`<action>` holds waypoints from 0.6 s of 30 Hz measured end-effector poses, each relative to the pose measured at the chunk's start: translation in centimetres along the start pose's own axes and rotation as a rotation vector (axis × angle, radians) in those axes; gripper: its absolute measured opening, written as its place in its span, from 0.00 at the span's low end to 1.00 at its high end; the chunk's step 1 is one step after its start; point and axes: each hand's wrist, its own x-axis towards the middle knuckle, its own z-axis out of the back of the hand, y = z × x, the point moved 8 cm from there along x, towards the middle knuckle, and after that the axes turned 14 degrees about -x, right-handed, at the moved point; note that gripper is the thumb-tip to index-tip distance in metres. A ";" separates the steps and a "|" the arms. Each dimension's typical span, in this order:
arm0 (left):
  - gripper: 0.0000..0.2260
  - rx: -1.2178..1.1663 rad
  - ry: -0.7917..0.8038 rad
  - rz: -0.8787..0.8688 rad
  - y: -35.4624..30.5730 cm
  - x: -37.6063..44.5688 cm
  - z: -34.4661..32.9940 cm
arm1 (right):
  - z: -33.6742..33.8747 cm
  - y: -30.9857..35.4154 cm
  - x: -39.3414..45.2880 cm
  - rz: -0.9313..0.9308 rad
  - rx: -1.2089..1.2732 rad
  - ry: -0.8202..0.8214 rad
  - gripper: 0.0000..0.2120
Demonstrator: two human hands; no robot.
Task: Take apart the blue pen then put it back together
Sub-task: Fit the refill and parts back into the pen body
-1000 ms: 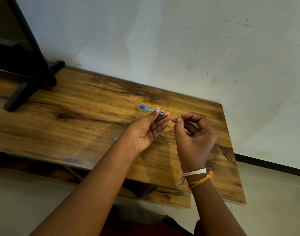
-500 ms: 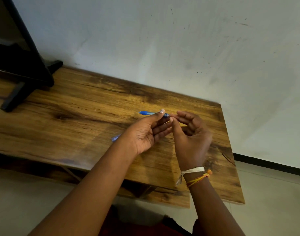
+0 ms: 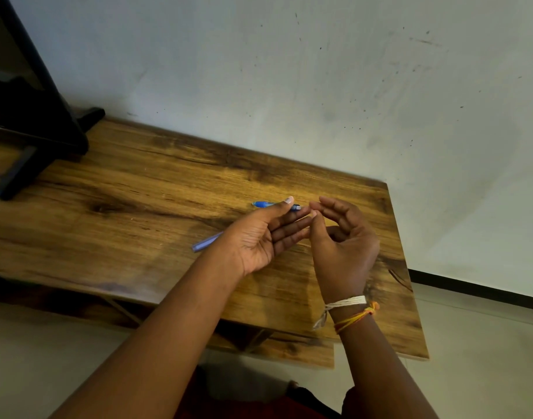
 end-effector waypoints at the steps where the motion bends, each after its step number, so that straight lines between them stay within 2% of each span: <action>1: 0.06 0.004 0.004 0.008 0.1 0.1 0.0 | 0.5 -0.4 0.3 -0.018 -0.007 -0.022 0.09; 5: 0.07 0.061 -0.007 0.045 0.7 0.4 0.1 | 3.3 -3.9 1.4 -0.195 -0.128 -0.119 0.08; 9: 0.08 0.072 -0.028 0.066 1.8 0.7 0.0 | 5.9 -7.3 1.8 -0.333 -0.398 -0.114 0.08; 13: 0.09 0.082 -0.034 0.076 2.9 1.1 -0.3 | 6.5 -9.6 1.9 -0.404 -0.509 0.000 0.11; 18: 0.10 0.113 -0.068 0.065 3.8 1.5 -0.3 | 5.4 -10.0 1.9 -0.340 -0.633 0.161 0.11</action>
